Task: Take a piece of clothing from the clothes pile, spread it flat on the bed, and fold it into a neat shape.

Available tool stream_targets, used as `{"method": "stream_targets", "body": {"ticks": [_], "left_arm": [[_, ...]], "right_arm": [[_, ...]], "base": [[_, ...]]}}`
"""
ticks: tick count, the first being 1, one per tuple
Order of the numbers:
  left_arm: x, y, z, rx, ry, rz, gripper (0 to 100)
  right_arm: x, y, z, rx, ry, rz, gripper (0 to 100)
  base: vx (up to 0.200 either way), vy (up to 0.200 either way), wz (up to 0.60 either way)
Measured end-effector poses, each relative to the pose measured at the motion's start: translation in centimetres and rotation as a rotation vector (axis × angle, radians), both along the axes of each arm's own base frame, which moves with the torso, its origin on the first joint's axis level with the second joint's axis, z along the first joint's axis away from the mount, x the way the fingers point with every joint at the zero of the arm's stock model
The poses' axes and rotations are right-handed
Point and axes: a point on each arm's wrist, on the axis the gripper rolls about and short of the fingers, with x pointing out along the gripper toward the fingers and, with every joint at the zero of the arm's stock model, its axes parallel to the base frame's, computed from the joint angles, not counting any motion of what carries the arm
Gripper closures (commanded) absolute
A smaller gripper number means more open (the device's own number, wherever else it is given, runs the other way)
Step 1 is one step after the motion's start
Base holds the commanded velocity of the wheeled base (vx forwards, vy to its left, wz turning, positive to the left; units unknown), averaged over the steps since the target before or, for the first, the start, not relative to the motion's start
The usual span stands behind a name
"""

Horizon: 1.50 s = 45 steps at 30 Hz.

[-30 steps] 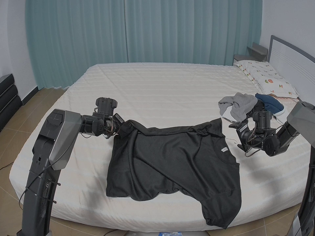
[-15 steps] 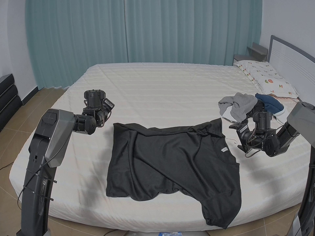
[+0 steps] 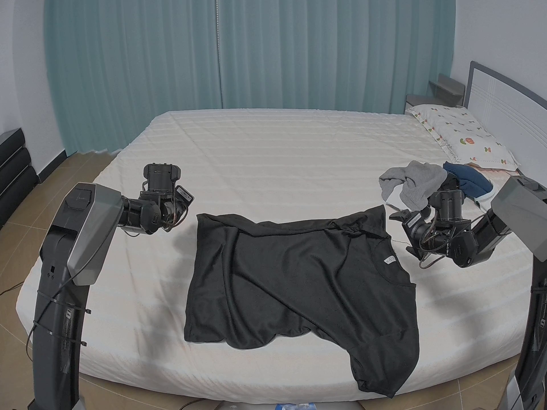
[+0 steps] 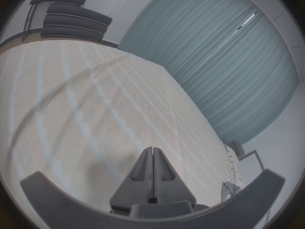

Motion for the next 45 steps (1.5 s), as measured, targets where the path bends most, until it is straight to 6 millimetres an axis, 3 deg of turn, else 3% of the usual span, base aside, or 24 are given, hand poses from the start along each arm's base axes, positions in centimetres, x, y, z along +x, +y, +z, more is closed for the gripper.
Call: {"method": "stream_targets", "body": {"ticks": [13, 21, 22, 29, 37, 45], "left_arm": [[-8.0, 0.4, 0.7, -0.179, 0.214, -0.077, 100], [-12.6, 0.6, 1.7, -0.300, 0.152, -0.099, 100], [-12.9, 0.6, 1.8, -0.306, 0.143, -0.100, 100], [-14.7, 0.8, 2.2, -0.328, 0.138, -0.104, 100], [-15.1, 0.9, 2.2, -0.327, 0.144, -0.103, 100], [-15.3, 0.6, 1.8, -0.325, 0.161, -0.108, 100]], "right_arm": [[5.2, 2.6, -1.4, -0.071, 0.100, 0.070, 0], [7.3, 2.7, -2.6, -0.074, 0.113, 0.061, 0], [7.6, 2.7, -2.5, -0.074, 0.106, 0.059, 100], [9.0, 2.6, -2.5, -0.076, 0.067, 0.036, 100], [10.4, 2.0, -2.0, -0.075, 0.008, 0.009, 100], [12.4, 1.4, 0.7, -0.049, -0.289, -0.034, 100]], "base": [[0.000, 0.000, 0.00], [0.000, 0.000, 0.00], [0.000, 0.000, 0.00], [0.000, 0.000, 0.00], [0.000, 0.000, 0.00], [0.000, 0.000, 0.00]]}}
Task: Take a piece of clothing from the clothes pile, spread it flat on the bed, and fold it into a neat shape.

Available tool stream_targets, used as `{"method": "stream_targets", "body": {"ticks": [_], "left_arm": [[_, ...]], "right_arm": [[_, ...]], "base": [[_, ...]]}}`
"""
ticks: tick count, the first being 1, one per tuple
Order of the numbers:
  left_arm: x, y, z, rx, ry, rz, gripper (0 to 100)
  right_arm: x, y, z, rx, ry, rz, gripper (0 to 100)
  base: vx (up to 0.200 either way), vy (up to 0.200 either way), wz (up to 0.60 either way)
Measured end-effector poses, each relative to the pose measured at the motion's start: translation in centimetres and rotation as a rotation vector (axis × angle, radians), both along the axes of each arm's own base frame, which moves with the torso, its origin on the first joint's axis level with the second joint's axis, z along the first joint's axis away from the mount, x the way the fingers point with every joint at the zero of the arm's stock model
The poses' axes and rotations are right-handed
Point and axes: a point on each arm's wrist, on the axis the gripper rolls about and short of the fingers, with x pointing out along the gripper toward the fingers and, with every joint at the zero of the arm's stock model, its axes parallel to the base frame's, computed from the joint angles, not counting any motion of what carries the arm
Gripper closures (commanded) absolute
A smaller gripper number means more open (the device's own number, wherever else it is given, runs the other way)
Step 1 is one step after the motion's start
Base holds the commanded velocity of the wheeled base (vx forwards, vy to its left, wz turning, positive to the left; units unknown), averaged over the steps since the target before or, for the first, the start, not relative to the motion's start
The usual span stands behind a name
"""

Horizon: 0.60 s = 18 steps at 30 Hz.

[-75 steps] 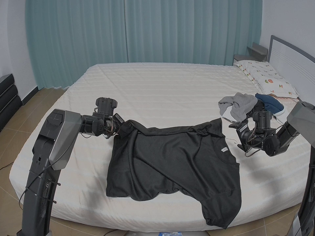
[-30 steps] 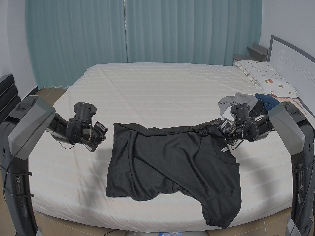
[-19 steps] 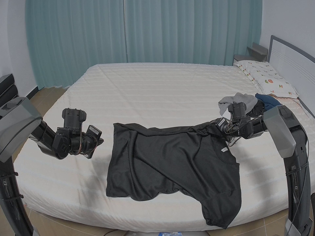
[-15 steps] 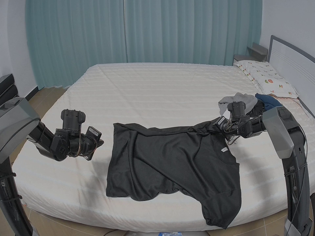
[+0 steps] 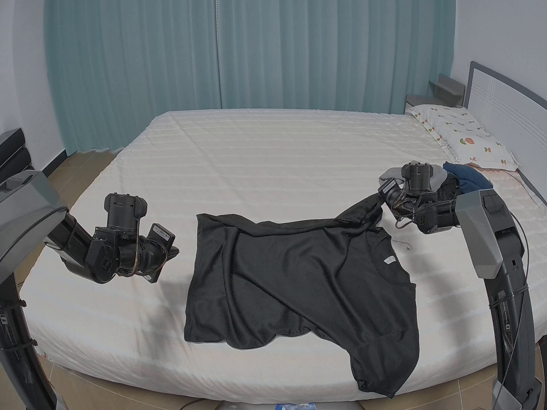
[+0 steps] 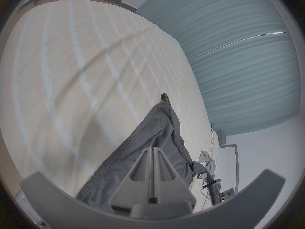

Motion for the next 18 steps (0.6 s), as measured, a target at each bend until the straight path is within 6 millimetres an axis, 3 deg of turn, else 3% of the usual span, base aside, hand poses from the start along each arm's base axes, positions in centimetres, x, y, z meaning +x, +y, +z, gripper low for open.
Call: {"method": "stream_targets", "body": {"ticks": [4, 9, 10, 15, 18], "left_arm": [[-0.2, -0.3, -0.3, 0.003, 0.012, -0.009, 100], [-0.3, -0.5, -0.7, 0.006, 0.023, -0.017, 100], [-0.4, -0.6, -0.7, 0.006, 0.024, -0.019, 100], [-0.6, -0.9, -0.9, 0.010, 0.033, -0.029, 100], [-0.8, -1.0, -1.0, 0.011, 0.039, -0.033, 100]], "right_arm": [[0.4, 0.1, 0.4, -0.020, -0.139, 0.015, 100], [0.7, 0.6, -2.4, -0.093, -0.141, 0.049, 100], [0.7, 0.7, -3.1, -0.105, -0.133, 0.056, 0], [0.7, 1.0, -5.3, -0.144, -0.090, 0.068, 0], [0.5, 0.7, -5.6, -0.155, -0.073, 0.067, 0]], "base": [[0.000, 0.000, 0.00], [0.000, 0.000, 0.00], [0.000, 0.000, 0.00], [0.000, 0.000, 0.00], [0.000, 0.000, 0.00]]}}
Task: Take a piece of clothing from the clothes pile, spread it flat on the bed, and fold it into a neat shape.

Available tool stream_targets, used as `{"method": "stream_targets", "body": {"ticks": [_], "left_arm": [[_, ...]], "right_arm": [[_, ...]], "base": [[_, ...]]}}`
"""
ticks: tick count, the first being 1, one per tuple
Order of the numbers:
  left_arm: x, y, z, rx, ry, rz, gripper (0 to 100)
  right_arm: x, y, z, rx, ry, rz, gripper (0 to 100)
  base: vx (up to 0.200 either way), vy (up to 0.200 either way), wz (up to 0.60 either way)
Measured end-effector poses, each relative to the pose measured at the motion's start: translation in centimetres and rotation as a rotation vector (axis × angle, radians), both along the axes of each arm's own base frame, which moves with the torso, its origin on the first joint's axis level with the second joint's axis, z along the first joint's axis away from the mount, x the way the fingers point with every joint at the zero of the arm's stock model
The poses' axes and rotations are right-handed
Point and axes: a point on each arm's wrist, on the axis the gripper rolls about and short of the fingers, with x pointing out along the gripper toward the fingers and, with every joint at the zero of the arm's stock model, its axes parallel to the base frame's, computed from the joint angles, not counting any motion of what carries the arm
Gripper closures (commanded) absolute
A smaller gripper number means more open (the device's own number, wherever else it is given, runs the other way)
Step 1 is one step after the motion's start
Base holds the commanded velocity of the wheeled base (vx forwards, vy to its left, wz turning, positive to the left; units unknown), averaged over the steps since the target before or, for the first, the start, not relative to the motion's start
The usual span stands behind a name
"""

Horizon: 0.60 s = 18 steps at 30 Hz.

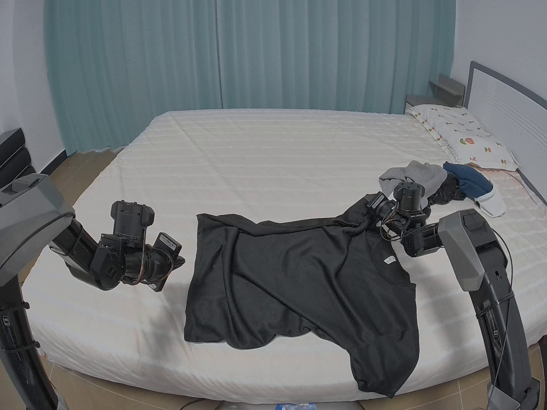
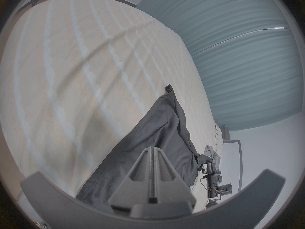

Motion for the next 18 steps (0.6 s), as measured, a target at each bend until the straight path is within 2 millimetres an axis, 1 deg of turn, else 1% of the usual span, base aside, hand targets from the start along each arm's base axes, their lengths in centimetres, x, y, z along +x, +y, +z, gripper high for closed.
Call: {"method": "stream_targets", "body": {"ticks": [3, 8, 12, 16, 17, 18], "left_arm": [[-0.1, -0.1, -0.1, 0.001, 0.004, -0.003, 100], [-0.5, -0.1, 0.0, 0.002, 0.007, -0.005, 100], [-0.9, -0.1, 0.3, 0.000, 0.007, -0.008, 100], [-1.3, -0.1, 0.5, -0.003, 0.008, -0.015, 100], [-1.5, -0.2, 0.5, -0.004, 0.011, -0.019, 100], [-1.6, -0.2, 0.5, -0.004, 0.012, -0.020, 100]], "right_arm": [[-0.6, -0.3, -0.2, -0.009, 0.030, 0.006, 0], [-2.9, -0.8, -0.6, -0.030, 0.100, 0.027, 0], [-5.5, -1.5, -0.4, -0.041, 0.150, 0.036, 0], [-8.4, -2.2, 0.3, -0.039, 0.189, 0.042, 0], [-9.5, -2.4, 0.6, -0.032, 0.200, 0.043, 0], [-10.0, -2.5, 0.7, -0.027, 0.207, 0.042, 0]], "base": [[0.000, 0.000, 0.00], [0.000, 0.000, 0.00], [0.000, 0.000, 0.00], [0.000, 0.000, 0.00], [0.000, 0.000, 0.00], [0.000, 0.000, 0.00]]}}
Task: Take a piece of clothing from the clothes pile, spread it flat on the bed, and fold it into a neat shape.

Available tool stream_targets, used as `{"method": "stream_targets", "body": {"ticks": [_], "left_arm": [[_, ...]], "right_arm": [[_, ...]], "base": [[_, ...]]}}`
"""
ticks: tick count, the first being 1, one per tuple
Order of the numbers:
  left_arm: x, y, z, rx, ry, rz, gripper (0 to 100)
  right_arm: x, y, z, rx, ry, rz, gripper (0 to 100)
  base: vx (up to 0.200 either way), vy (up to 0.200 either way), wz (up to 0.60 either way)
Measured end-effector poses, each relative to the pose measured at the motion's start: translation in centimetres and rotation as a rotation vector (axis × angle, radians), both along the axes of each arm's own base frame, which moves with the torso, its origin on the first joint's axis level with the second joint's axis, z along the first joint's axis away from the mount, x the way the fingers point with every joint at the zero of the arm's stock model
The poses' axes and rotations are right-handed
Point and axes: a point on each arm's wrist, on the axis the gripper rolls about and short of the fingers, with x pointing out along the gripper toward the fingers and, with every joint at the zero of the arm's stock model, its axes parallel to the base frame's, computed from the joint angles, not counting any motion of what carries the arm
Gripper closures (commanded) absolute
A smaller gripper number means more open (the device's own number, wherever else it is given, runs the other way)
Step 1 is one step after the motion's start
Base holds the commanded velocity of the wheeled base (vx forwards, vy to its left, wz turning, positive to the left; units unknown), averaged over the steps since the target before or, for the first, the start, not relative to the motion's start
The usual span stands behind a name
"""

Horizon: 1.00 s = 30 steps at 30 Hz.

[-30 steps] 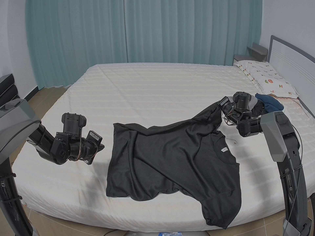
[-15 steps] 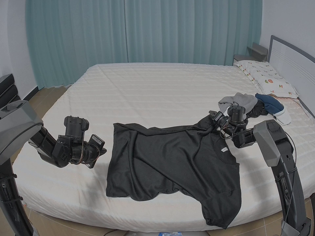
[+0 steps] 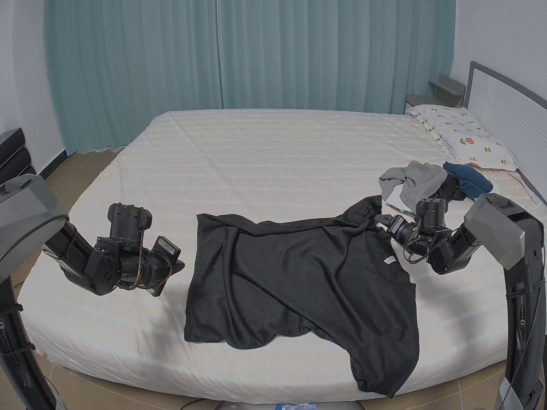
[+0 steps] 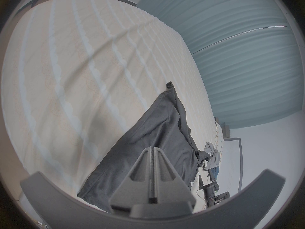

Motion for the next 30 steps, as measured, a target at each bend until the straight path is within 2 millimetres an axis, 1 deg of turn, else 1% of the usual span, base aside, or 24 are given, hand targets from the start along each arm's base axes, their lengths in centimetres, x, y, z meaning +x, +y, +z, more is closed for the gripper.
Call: {"method": "stream_targets", "body": {"ticks": [1, 5, 10, 13, 15, 18, 23, 30], "left_arm": [[-0.3, 0.0, 0.0, 0.000, 0.004, -0.003, 0], [-1.1, -0.3, 0.0, -0.003, 0.018, -0.021, 0], [-2.9, -0.9, -0.1, -0.009, 0.048, -0.063, 0], [-3.8, -1.3, 0.0, -0.012, 0.057, -0.086, 0], [-4.3, -1.6, 0.2, -0.016, 0.061, -0.096, 0], [-4.9, -1.7, 0.3, -0.019, 0.062, -0.106, 0], [-5.5, -1.8, 0.2, -0.016, 0.074, -0.113, 0], [-6.0, -1.8, -0.1, -0.004, 0.087, -0.124, 0]], "right_arm": [[-1.3, -0.2, 0.4, 0.014, 0.015, -0.001, 0], [-4.5, -0.5, 1.3, 0.049, 0.054, -0.001, 0], [-8.7, -0.9, 2.6, 0.090, 0.101, -0.005, 0], [-10.4, -1.1, 3.1, 0.134, 0.116, -0.011, 0], [-11.2, -1.2, 3.4, 0.172, 0.119, -0.015, 0], [-12.2, -1.2, 3.5, 0.213, 0.140, -0.006, 0], [-13.7, -1.4, 3.2, 0.221, 0.181, -0.001, 0], [-14.6, -1.6, 3.1, 0.213, 0.199, 0.001, 0]], "base": [[0.000, 0.000, 0.00], [0.000, 0.000, 0.00], [0.000, 0.000, 0.00], [0.000, 0.000, 0.00], [0.000, 0.000, 0.00], [-0.200, 0.000, 0.00], [-0.200, 0.000, 0.00], [-0.200, 0.000, 0.00]]}}
